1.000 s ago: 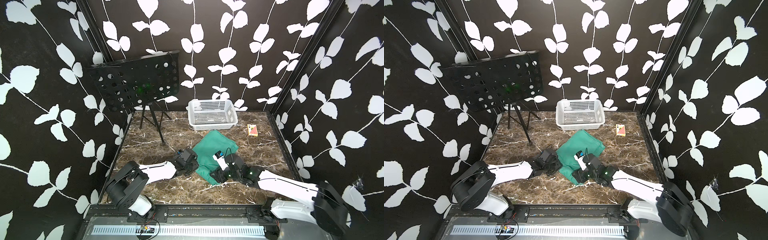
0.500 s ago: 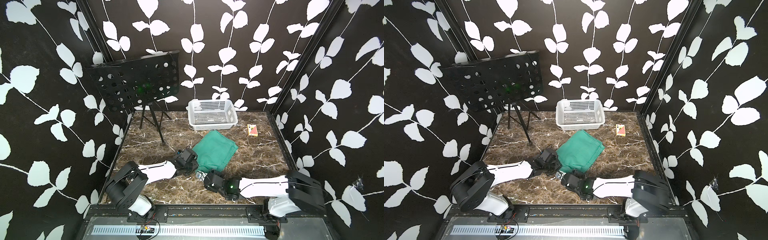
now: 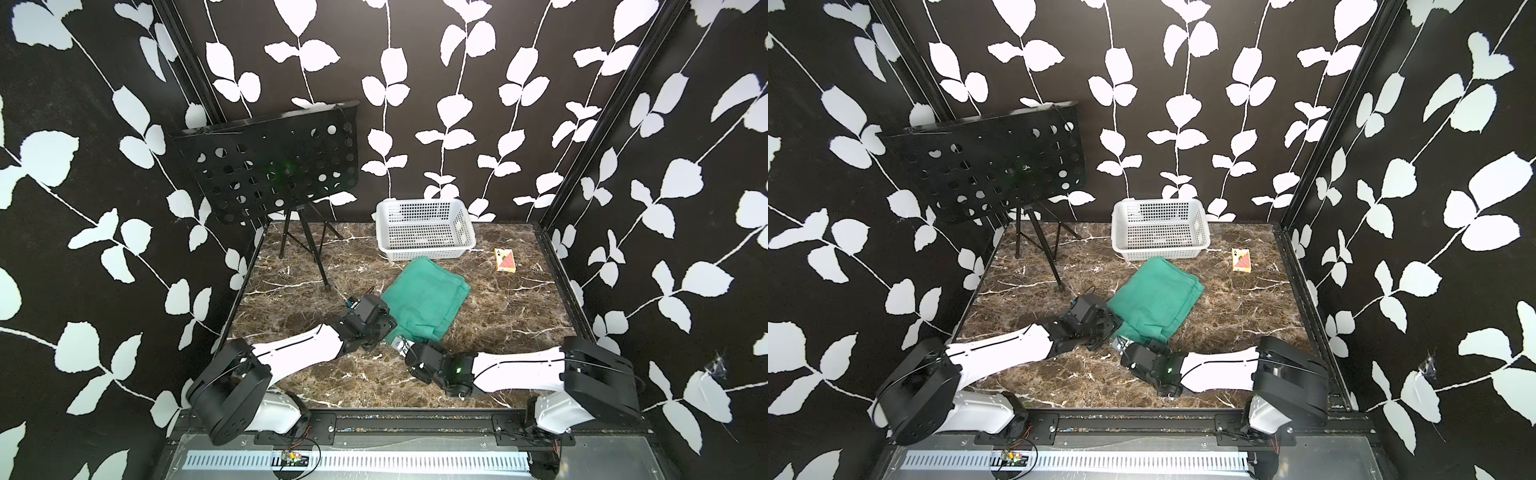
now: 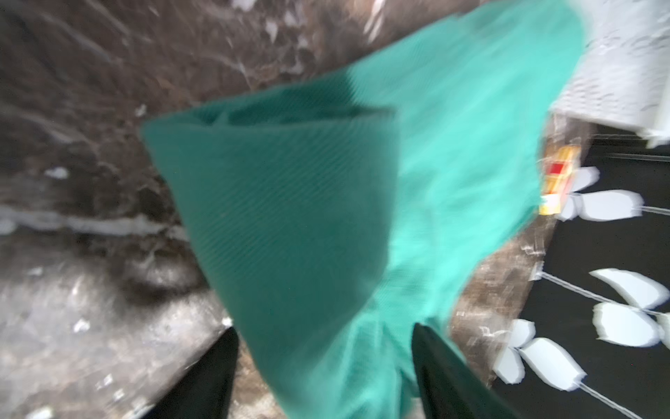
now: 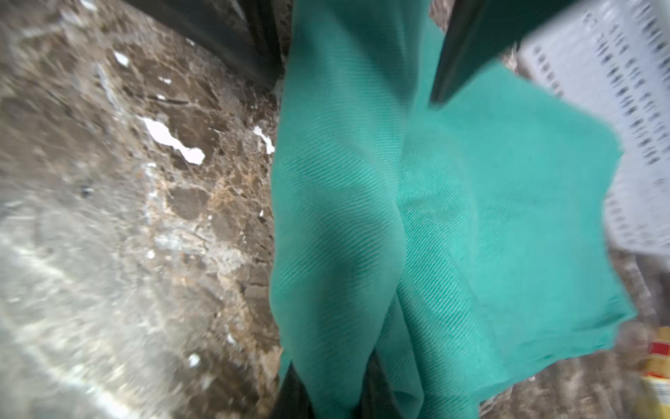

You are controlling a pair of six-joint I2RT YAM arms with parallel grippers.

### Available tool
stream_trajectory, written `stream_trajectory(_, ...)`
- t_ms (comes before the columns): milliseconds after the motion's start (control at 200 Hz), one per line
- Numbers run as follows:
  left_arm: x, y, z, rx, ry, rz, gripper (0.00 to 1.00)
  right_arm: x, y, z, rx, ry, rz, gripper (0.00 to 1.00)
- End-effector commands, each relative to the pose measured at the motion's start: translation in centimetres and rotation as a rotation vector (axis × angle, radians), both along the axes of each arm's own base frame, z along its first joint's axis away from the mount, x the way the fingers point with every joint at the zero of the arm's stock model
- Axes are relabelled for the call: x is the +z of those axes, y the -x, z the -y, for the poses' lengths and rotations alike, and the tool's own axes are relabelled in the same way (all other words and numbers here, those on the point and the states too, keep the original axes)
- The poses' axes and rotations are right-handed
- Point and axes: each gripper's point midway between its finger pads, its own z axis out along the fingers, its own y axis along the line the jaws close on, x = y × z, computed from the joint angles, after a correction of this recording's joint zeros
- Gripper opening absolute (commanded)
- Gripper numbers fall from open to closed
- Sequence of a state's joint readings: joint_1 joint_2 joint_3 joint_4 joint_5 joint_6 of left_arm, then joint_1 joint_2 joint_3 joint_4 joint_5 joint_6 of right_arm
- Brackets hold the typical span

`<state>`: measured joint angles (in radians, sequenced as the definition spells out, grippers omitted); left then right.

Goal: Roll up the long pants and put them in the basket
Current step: Roll the long pant at the center of the board.

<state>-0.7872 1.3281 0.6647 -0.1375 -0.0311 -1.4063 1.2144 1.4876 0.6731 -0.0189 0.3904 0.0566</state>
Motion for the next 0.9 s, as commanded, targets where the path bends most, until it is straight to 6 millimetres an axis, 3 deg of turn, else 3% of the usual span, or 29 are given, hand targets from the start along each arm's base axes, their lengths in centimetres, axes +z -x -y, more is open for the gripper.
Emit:
stream_trajectory(0, 1.0, 0.5, -1.6, 0.021, -0.033, 0.025, 0.83, -0.3, 2.6, -0.3, -0.025, -0.168, -0.279, 0.0)
stream_trajectory(205, 1.5, 2.2, -2.2, -0.006, -0.021, 0.023, 0.85, 0.7, 3.7, -1.0, -0.063, -0.384, -0.62, 0.0)
stream_trajectory(435, 0.8, 3.7, -2.8, -0.025, -0.03, -0.007, 0.85, 1.0, 2.4, -0.7, -0.151, -0.588, -0.907, 0.0)
stream_trajectory(760, 0.3, 1.2, -0.3, -0.057, -0.035, 0.025, 0.88, 0.4, 2.1, -0.2, -0.19, -0.693, -1.093, 0.0)
stream_trajectory(895, -1.0, -0.2, 0.1, -0.045, -0.047, 0.011, 0.78, -0.9, 1.7, 1.3, -0.27, -0.715, -1.124, 0.0)
